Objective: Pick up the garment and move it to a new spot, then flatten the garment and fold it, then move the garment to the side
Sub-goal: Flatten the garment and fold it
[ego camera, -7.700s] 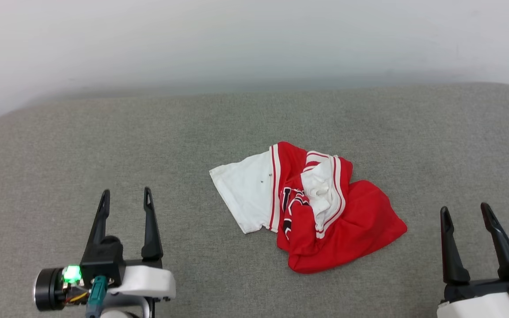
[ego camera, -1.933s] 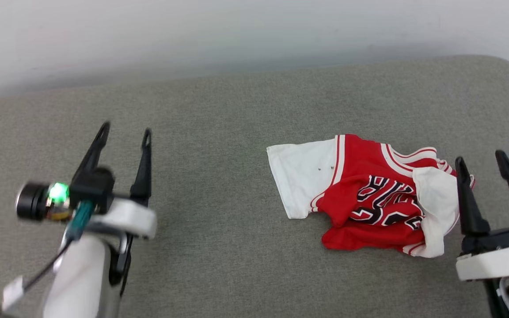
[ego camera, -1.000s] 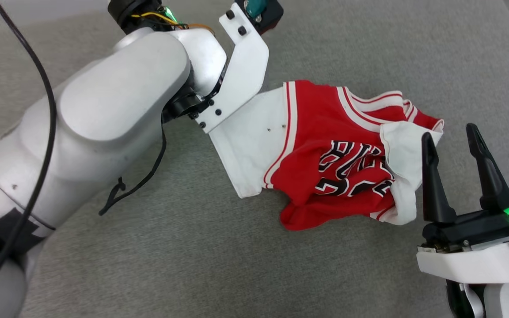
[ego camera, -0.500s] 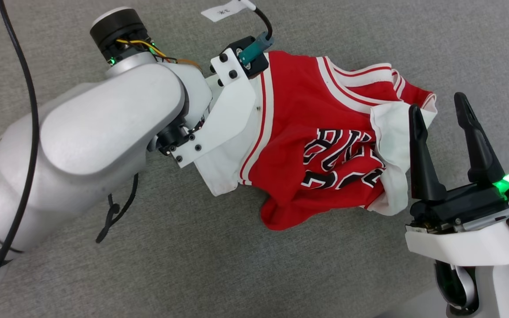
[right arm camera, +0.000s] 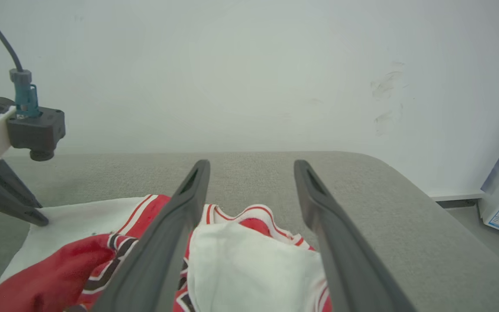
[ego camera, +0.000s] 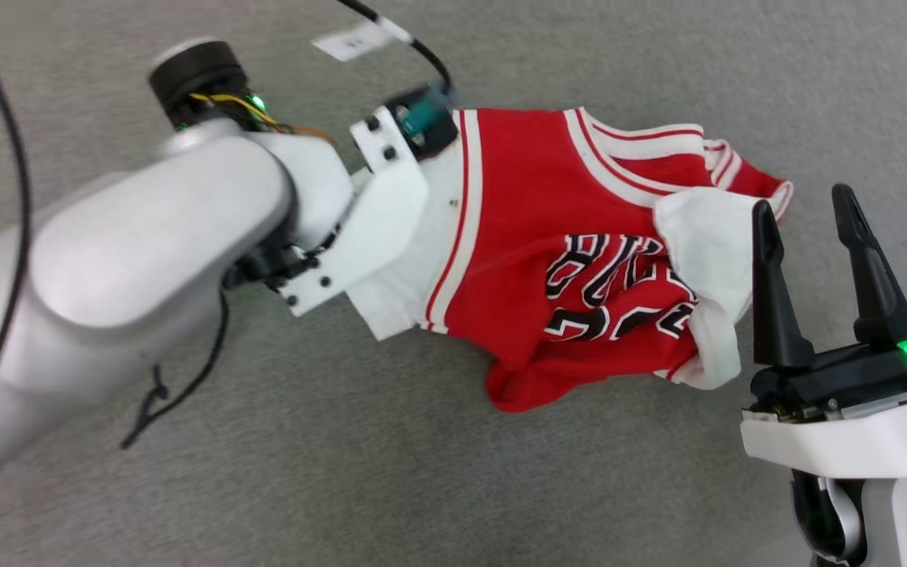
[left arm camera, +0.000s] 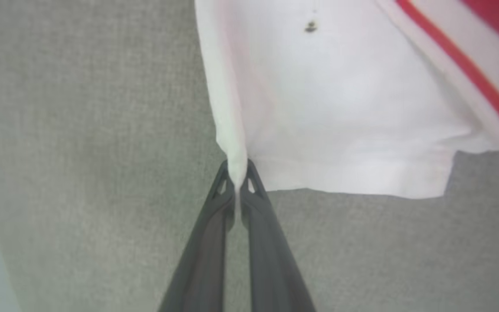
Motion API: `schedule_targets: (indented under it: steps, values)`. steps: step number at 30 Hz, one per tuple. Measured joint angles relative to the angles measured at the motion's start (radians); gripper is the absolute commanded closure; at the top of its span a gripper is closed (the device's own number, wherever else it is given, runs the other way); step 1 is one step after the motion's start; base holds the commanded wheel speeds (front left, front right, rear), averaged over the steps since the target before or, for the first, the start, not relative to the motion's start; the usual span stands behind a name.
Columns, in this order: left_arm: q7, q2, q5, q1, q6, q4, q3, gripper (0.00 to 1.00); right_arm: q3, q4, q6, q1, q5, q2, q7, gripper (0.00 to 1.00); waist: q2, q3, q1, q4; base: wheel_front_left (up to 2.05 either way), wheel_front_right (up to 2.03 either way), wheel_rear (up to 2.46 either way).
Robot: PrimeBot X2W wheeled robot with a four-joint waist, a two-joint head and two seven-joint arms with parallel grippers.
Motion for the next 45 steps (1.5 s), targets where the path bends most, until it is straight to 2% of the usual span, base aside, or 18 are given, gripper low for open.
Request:
schedule_targets:
  steps: [4,12,17,23,24,29,34,39,42,45]
  values:
    - [-0.069,0.074,-0.037,-0.012,0.0,0.021,0.001,1.0,-0.007,0.002,0.0,0.015,-0.016,0.0,0.0,0.0,0.0,-0.042,0.0,0.051,0.0,0.0,0.0]
    - [-0.134,0.297,-0.1,0.064,0.001,0.131,0.002,1.0,-0.01,0.002,0.0,0.038,-0.033,0.0,0.0,0.0,0.0,-0.108,-0.0001,0.129,0.0,0.0,0.0]
    - [-0.175,0.373,-0.147,0.146,0.045,0.206,0.012,1.0,-0.011,0.007,0.0,0.055,-0.043,0.0,0.0,0.0,0.0,-0.11,0.0,0.139,0.0,0.0,0.0]
    - [-0.257,0.359,-0.181,0.214,0.077,0.231,0.024,0.98,-0.021,0.012,0.0,0.058,-0.054,0.0,0.0,0.0,0.0,-0.111,0.0,0.15,0.0,0.0,0.0]
    - [-0.277,0.353,-0.18,0.219,0.078,0.235,0.025,0.0,-0.022,0.015,0.0,0.059,-0.058,0.0,0.0,0.0,0.0,-0.116,0.0,0.153,0.0,0.0,0.0]
    - [-0.487,0.3,-0.122,0.229,0.098,0.239,0.053,0.0,-0.045,0.022,0.0,0.064,-0.076,0.0,0.0,0.0,0.0,-0.164,0.0,0.173,0.0,0.0,0.0]
    - [-0.776,0.271,-0.073,0.264,0.162,0.209,0.113,0.0,-0.081,0.023,0.0,0.062,-0.086,-0.042,0.0,0.0,0.0,-0.23,-0.0001,0.207,0.0,0.0,0.0]
    - [-1.049,0.262,-0.035,0.333,0.29,0.145,0.183,0.0,-0.077,0.032,0.0,0.003,-0.094,-0.135,0.0,0.0,0.0,-0.28,-0.0001,0.255,0.0,0.0,0.0]
    - [-1.185,0.254,-0.022,0.395,0.375,0.099,0.216,0.0,-0.028,0.069,0.0,-0.06,-0.085,-0.23,0.029,0.0,0.0,-0.301,-0.0001,0.283,0.0,0.0,0.0]
    - [-1.315,0.244,-0.023,0.463,0.477,0.058,0.258,0.0,0.059,0.093,0.0,-0.152,-0.048,-0.335,0.119,0.0,0.0,-0.314,-0.0001,0.308,0.0,0.0,0.0]
